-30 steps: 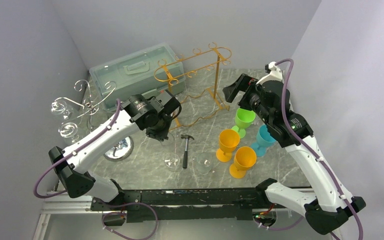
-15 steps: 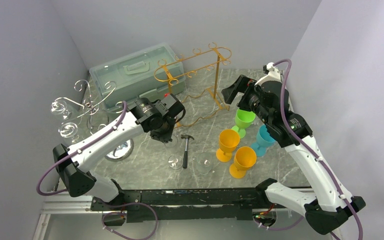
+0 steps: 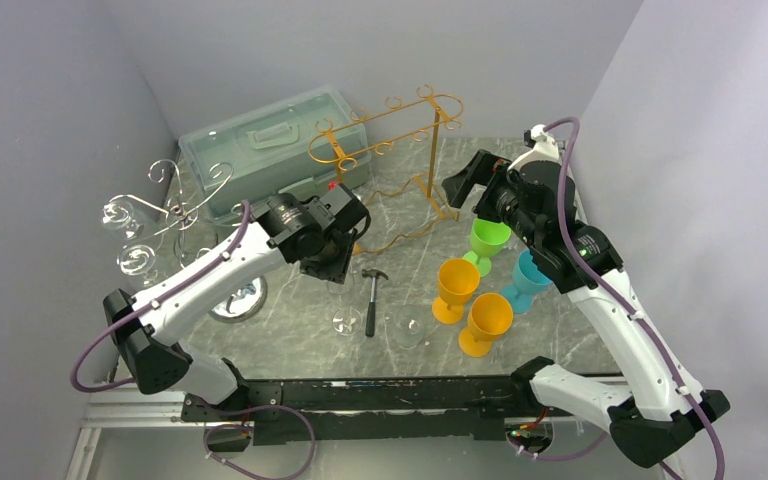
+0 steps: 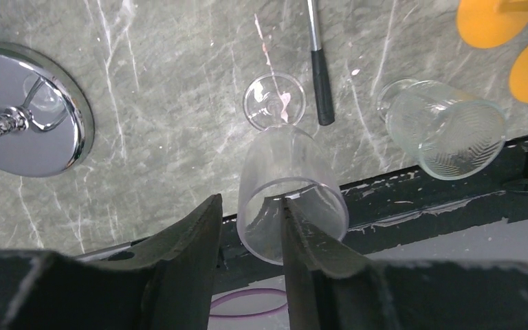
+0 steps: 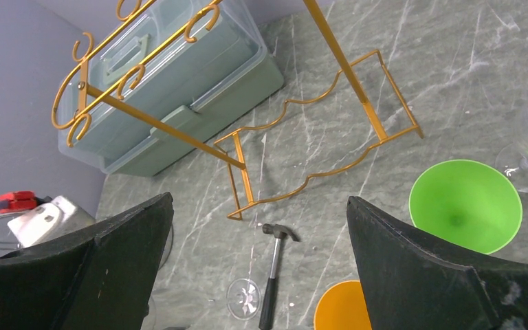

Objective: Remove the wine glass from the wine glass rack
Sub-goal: Place the wine glass at the center of the board, then pick up the wine glass from the wine rack.

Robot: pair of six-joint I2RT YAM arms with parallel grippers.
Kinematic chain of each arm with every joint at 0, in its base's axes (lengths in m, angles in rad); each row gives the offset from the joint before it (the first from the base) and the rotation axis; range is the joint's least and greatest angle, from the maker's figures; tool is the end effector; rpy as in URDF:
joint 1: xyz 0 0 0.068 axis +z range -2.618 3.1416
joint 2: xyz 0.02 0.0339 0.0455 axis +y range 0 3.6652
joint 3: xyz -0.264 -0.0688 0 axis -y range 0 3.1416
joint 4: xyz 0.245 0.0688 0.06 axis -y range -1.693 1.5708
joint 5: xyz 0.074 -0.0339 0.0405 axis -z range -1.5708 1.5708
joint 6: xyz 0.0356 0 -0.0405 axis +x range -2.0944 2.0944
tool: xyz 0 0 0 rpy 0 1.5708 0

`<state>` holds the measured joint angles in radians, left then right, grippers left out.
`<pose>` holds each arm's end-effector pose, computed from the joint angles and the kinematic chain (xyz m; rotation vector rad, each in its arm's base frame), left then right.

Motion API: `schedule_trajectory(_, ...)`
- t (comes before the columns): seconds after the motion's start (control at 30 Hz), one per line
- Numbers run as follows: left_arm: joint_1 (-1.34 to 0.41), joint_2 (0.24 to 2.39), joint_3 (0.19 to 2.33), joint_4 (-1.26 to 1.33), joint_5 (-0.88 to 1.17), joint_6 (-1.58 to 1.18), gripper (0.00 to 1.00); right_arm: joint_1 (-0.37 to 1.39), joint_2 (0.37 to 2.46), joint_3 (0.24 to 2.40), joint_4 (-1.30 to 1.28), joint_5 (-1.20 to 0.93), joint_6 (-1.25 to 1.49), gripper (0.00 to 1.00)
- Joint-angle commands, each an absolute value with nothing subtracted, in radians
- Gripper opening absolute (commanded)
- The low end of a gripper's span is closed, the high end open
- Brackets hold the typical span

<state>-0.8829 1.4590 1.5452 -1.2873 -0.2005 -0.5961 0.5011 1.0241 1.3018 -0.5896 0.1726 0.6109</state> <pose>0.1762 -0.2032 0.3552 0.3396 2.7112 -0.1412 0.1834 0.0935 0.4304 0.2260 1.9090 0.5965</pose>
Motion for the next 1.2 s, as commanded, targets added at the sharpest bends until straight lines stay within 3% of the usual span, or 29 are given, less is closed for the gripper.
schedule_trajectory(0.0,-0.888,1.416,1.625,-1.303,-0.221,-0.602,0.43,0.502,1.022,1.319,-0.563,0.160,0.597,1.00)
schedule_trajectory(0.43,-0.889,1.323,1.836,-1.357,-0.270,-0.621,0.58,0.503,1.020,1.320,-0.562,0.177,0.574,1.00)
schedule_trajectory(0.63,-0.889,1.307,2.000,-1.413,-0.462,-0.623,0.62,0.503,1.034,1.343,-0.553,0.141,0.558,1.00)
schedule_trajectory(1.0,-0.890,1.323,2.202,-1.501,-0.796,-0.623,0.87,0.502,1.093,1.399,-0.559,0.082,0.502,1.00)
schedule_trajectory(1.17,-0.890,1.327,2.265,-1.655,-0.964,-0.750,0.90,0.503,1.119,1.413,-0.567,0.048,0.484,1.00)
